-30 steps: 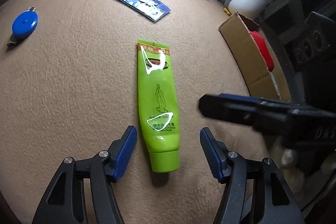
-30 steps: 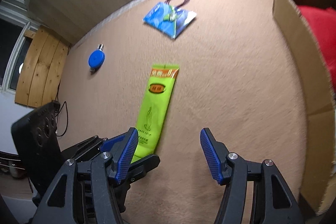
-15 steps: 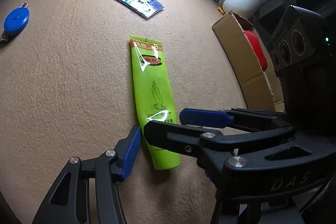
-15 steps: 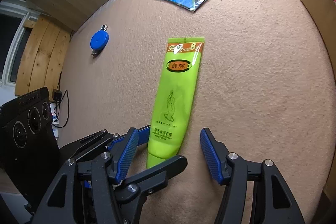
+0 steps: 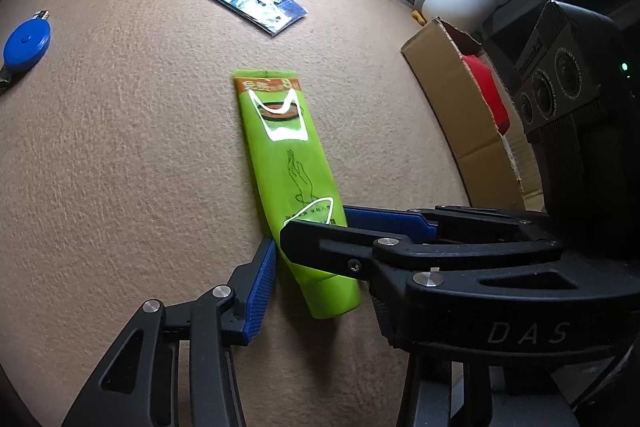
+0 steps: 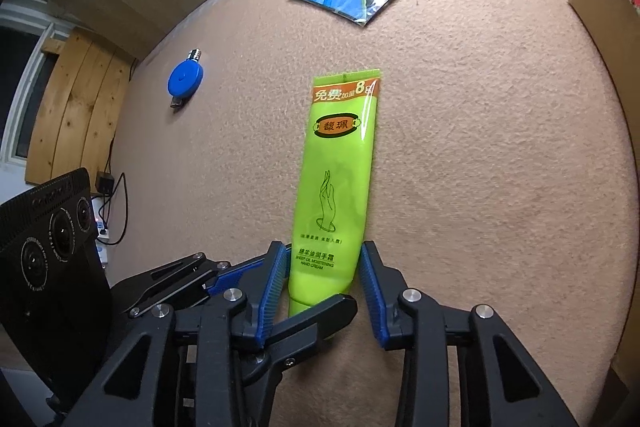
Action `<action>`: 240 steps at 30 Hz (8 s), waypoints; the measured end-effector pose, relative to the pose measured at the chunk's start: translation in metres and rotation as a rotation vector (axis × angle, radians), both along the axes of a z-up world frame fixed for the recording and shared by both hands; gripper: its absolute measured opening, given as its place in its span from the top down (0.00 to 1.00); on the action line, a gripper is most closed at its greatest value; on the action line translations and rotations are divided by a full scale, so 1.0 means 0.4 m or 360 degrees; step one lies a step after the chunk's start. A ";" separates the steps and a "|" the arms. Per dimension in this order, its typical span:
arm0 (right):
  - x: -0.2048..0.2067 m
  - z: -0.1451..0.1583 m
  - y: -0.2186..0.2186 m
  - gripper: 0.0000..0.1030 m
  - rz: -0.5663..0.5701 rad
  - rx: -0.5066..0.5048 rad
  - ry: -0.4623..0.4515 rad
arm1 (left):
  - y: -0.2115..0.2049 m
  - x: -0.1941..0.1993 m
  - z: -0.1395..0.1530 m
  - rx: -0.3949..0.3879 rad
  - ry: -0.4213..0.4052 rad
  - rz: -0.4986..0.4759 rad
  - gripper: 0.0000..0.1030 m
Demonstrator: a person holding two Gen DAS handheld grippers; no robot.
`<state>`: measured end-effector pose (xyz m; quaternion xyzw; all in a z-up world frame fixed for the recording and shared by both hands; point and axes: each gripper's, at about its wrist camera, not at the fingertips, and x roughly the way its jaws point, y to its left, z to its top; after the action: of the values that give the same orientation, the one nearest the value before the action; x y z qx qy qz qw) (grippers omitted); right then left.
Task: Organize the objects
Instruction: 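Grasp the lime-green tube with the right gripper beside the left gripper, then carry the green tube into the box and open both grippers, then move the right gripper to the blue card package on the floor, then grasp the blue card package with the right gripper and lift it, then carry the blue card package into the box and open the right gripper, then move the left gripper down to the blue round tape measure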
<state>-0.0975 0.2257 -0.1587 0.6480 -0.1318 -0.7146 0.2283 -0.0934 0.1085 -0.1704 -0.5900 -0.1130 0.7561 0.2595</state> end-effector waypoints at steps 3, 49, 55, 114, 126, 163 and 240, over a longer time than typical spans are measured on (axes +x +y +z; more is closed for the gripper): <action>0.000 0.005 0.000 0.70 0.0005 0.0000 0.0012 | 0.010 0.004 0.005 -0.0003 0.0010 -0.0006 0.57; -0.005 0.205 0.534 0.74 -0.0478 0.0099 0.0295 | 0.601 -0.019 0.207 0.0100 0.0262 -0.0470 0.56; -0.005 0.203 0.548 0.61 -0.0516 0.0158 0.0301 | 0.578 -0.029 0.197 0.0071 0.0261 -0.0416 0.53; -0.371 0.073 -0.077 0.47 0.0080 0.0286 0.0496 | -0.435 0.019 0.120 -0.0118 0.0177 0.0530 0.48; -0.473 0.002 -0.092 0.47 0.0074 0.0323 0.0399 | -0.474 0.021 0.104 -0.0127 0.0143 0.0595 0.48; -0.321 -0.013 -0.263 0.48 0.0523 0.0645 0.0498 | -0.427 0.054 0.172 -0.0467 0.0328 0.0544 0.48; 0.013 0.195 0.545 0.48 -0.0555 0.0731 0.0556 | -0.028 0.026 0.211 -0.0491 0.0480 0.0067 0.36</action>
<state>-0.0925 0.4437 -0.0806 0.5180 -0.0352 -0.8541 -0.0304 -0.0830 0.0972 -0.0859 -0.5004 0.0321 0.8494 0.1643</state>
